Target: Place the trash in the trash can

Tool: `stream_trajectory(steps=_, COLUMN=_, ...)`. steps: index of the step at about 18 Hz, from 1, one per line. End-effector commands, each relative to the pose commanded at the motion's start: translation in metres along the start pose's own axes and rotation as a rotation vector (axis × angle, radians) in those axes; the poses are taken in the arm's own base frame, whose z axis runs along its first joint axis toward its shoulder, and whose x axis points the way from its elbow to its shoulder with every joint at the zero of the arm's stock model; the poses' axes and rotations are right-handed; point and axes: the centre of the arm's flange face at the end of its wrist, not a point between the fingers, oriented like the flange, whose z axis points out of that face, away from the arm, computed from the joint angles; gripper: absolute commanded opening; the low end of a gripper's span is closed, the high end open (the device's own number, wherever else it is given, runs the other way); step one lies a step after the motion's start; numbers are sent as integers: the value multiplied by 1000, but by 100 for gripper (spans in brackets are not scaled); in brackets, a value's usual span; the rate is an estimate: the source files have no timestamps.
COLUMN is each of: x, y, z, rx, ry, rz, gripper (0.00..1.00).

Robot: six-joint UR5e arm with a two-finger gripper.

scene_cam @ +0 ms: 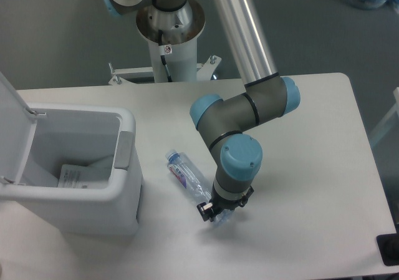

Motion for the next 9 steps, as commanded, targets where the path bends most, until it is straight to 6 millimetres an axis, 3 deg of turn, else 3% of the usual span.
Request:
stream_trajectory(steps=2, x=-3, y=-13, z=-39, rx=73, ry=1, rz=-2, gripper=63)
stream_trajectory(steps=5, x=-27, y=-32, z=-128, rx=234, ry=0, rz=-20, gripper=63)
stream_trajectory(steps=9, x=-21, y=-50, z=-223, rx=491, ry=-4, rz=28, gripper=63)
